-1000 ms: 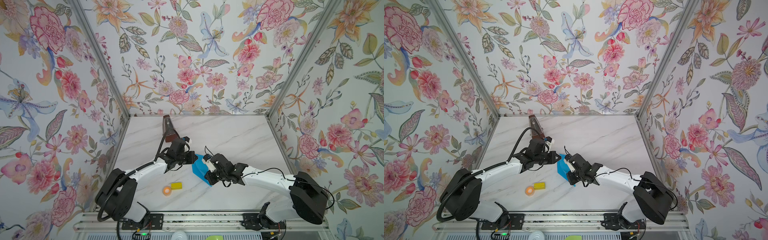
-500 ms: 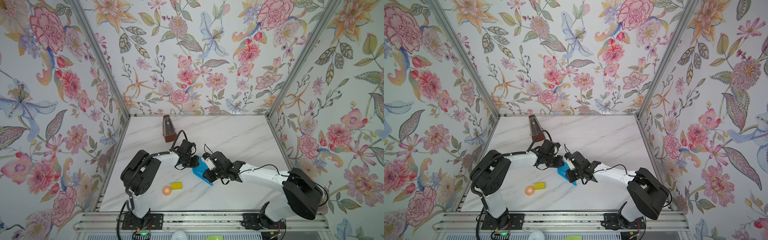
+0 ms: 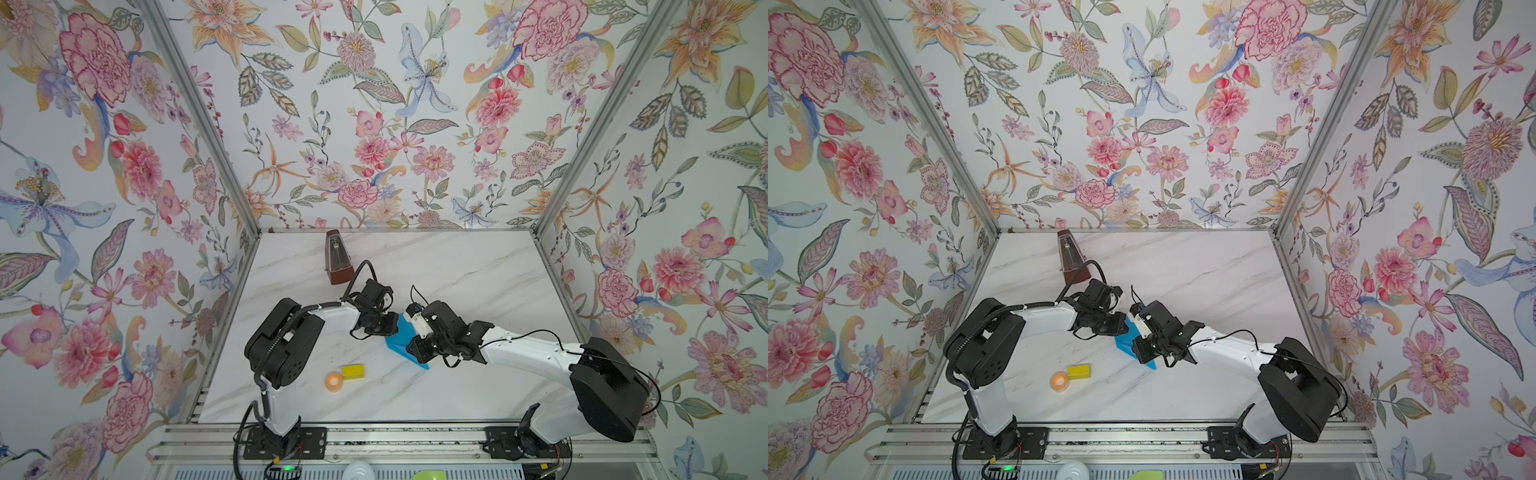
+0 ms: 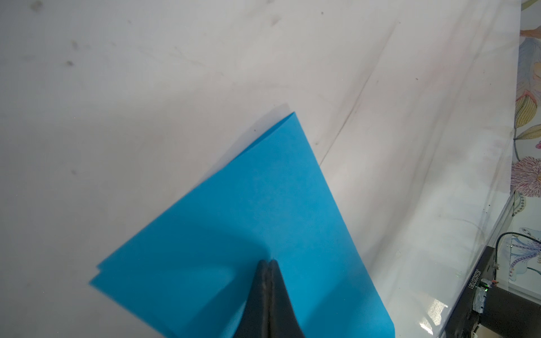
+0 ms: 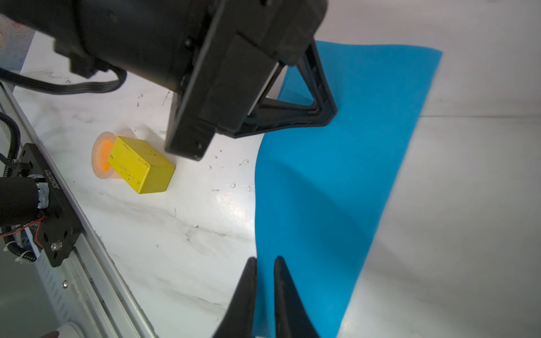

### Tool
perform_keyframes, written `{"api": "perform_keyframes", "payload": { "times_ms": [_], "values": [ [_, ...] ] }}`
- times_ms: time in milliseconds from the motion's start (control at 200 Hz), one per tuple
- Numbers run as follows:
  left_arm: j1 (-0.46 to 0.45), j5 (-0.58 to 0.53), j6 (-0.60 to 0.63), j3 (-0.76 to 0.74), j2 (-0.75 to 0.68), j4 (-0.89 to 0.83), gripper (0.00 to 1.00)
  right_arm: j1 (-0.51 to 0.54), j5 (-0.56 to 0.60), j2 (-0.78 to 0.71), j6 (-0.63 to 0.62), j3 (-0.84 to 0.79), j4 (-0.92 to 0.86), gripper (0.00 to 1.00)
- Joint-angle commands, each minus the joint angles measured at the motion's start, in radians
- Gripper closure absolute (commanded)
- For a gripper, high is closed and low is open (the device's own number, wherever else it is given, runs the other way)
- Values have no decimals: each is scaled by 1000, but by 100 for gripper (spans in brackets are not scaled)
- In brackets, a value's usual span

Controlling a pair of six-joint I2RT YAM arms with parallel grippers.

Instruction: Fold a paper plane with a square sheet of paper (fold left side to right side)

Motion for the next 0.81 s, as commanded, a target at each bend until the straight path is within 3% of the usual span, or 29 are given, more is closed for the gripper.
{"api": "perform_keyframes", "payload": {
  "times_ms": [0, 85, 405, 801],
  "values": [
    [-6, -23, 32, 13, 27, -47, 96, -9, -13, -17, -8, -9, 1, 91],
    [-5, -8, 55, 17, 32, -47, 96, -12, -37, -4, -8, -4, 5, 96],
    [-18, 81, 212, 2, 7, -112, 96, 26, -177, 35, 120, -30, 181, 96],
    [-18, 87, 272, -58, -23, -140, 96, 52, -126, 75, 198, -74, 242, 95]
  ]
}}
